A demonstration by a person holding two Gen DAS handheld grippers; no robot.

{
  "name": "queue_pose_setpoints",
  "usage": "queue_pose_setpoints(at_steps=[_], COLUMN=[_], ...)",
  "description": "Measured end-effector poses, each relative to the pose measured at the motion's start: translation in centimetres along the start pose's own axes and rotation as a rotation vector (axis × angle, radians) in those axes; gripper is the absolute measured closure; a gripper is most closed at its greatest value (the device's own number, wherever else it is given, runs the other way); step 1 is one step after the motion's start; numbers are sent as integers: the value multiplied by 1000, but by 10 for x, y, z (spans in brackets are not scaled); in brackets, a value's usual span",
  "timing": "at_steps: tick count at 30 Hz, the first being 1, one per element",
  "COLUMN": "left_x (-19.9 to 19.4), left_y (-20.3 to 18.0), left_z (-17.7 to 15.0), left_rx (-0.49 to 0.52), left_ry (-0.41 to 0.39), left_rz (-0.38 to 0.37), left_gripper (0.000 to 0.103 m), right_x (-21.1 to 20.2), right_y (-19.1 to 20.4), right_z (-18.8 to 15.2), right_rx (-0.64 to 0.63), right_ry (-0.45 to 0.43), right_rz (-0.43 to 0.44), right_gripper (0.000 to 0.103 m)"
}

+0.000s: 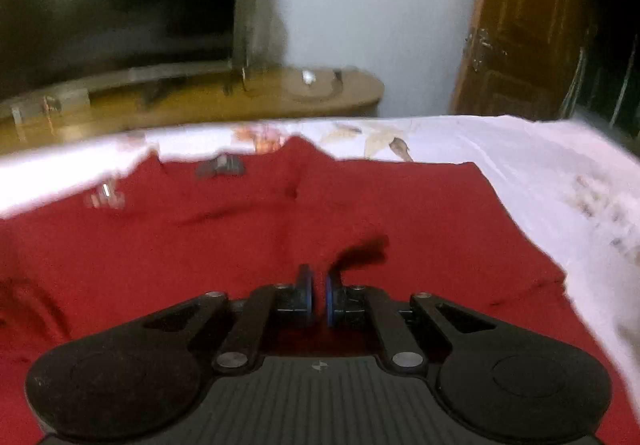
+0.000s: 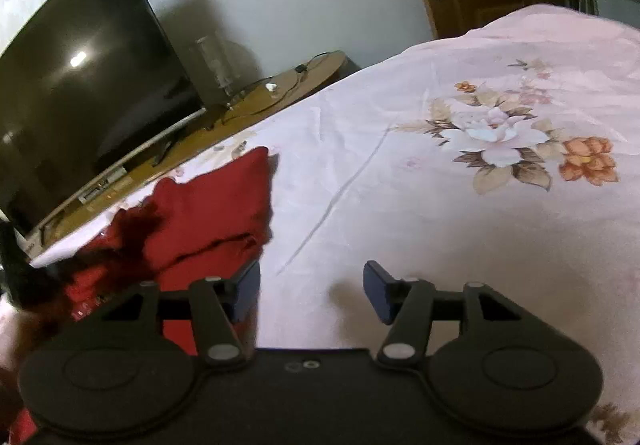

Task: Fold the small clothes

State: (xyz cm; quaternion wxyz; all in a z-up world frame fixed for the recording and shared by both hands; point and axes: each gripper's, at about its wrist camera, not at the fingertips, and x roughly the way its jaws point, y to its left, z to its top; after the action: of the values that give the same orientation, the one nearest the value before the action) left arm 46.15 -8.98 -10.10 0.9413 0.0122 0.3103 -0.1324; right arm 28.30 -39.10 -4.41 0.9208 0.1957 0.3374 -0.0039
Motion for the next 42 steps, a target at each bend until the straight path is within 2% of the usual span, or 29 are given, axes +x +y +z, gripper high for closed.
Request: queue_pose_setpoints(at_steps=[2,3,4,7,9,11,14,18,20,22,27,28,29,30,31,32,34,38,40,42], left_x=[-24,-40,-60,-115,-133,-142,-149,-144,-142,-128,-122,-120,-119,-112,-110,-109,-106,-98,-100,-103], left_y=[3,9,19,64,97,131,167,184,182,195,213,217,220,224,226,229,231,219,219,218], left_z=[1,2,0,-17,-32,-50,-66,-75,-80,-85,-86,-86,-87,-88,-88,-87,-85,-83,-82,-80], left_rx=[-1,-14,-20,-58,-58,-102,-148,-171,-177,-208,-293,-305,-316,-321,-325,-336,-330,-238,-231,-223], left_ry=[-24,-67,-103,-151,-125,-71,-29,-1,8,13,-20,-23,-22,-16,-17,-18,-17,1,1,4], left_rz=[-44,-37,1,108,246,336,416,402,397,387,347,326,309,307,304,289,286,309,307,308], left_gripper=[61,55,49,49,49,49,49,49,49,49,49,50,60,64,75,95,98,98,98,98], right_x=[3,6,11,33,52,75,110,147,152,152,152,152,152,155,153,157,146,114,93,83], right_y=[4,8,12,35,58,82,109,118,121,126,125,123,121,120,119,118,123,135,135,131], right_z=[5,8,11,20,24,27,27,22,18,13,9,7,7,8,8,9,14,35,49,54], right_rx=[17,27,39,97,118,107,93,190,222,227,250,251,256,260,257,247,183,38,-31,-63], right_ry=[-5,-7,-4,31,60,96,151,284,315,314,287,281,280,280,281,278,237,113,49,25], right_rz=[44,76,106,247,337,383,401,402,399,396,383,380,379,377,379,379,382,377,375,356], right_gripper=[37,37,38,45,46,47,47,50,52,56,68,74,83,91,97,97,97,97,97,97])
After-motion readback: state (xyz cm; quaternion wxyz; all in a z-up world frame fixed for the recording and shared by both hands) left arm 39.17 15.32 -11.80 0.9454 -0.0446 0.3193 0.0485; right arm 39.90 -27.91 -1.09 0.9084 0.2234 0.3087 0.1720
